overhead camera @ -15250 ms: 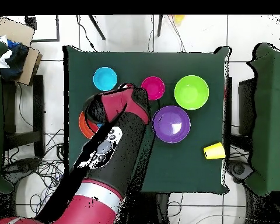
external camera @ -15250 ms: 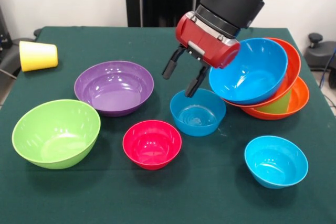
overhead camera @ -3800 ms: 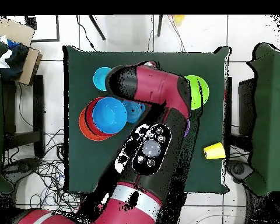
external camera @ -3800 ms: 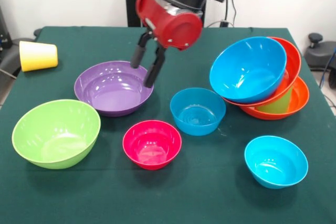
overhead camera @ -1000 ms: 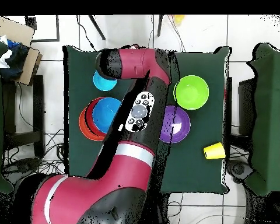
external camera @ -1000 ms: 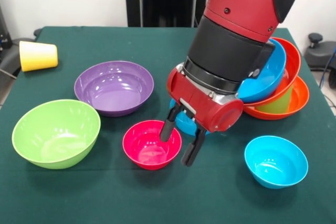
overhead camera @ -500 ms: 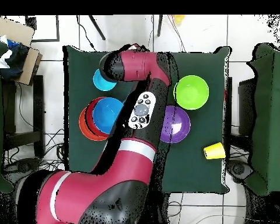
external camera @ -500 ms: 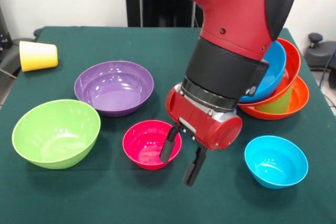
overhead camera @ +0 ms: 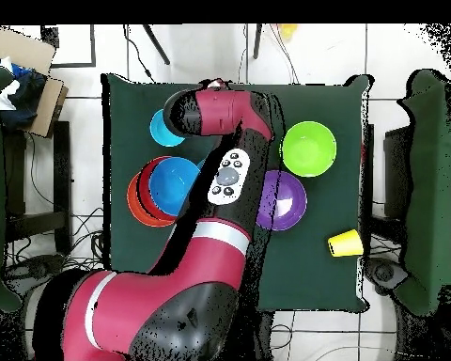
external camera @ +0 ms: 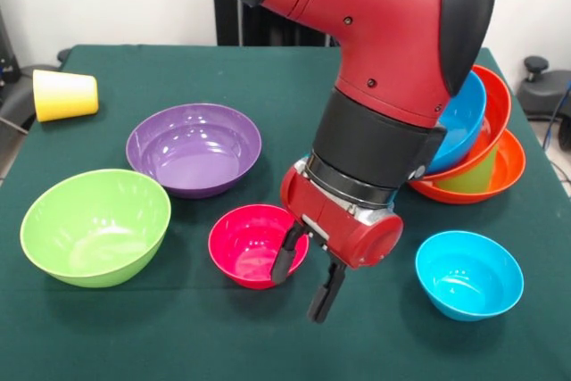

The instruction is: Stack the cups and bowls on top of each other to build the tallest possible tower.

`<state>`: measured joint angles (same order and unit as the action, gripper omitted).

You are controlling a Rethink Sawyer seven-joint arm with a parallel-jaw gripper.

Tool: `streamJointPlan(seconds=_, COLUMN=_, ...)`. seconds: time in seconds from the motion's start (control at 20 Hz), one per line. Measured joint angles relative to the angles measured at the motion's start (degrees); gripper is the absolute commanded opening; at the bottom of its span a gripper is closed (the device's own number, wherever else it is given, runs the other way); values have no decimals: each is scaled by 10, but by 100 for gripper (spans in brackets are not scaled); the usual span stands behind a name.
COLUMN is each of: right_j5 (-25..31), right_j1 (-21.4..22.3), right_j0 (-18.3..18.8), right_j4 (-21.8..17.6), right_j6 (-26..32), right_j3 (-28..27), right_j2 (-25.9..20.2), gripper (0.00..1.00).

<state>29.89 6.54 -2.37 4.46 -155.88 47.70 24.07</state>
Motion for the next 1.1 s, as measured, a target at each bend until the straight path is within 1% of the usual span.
streamJointPlan(seconds=0.3, right_j5=0, right_j1=0, right_j0=0, right_j4=0, right_j6=0, right_j3=7, right_j2=0, gripper=100)
streamJointPlan(seconds=0.5, right_j5=0, right_j1=8, right_j0=0, right_j4=0, right_j6=0, right_j3=24, right_j2=-2, gripper=100)
streamJointPlan(seconds=0.85, right_j5=0, right_j1=49, right_j0=0, right_j4=0, right_j6=0, right_j3=91, right_j2=-5, gripper=100)
streamJointPlan(seconds=1.1, right_j5=0, right_j1=67, right_j0=0, right_j4=0, right_j6=0, right_j3=114, right_j2=-5, gripper=100)
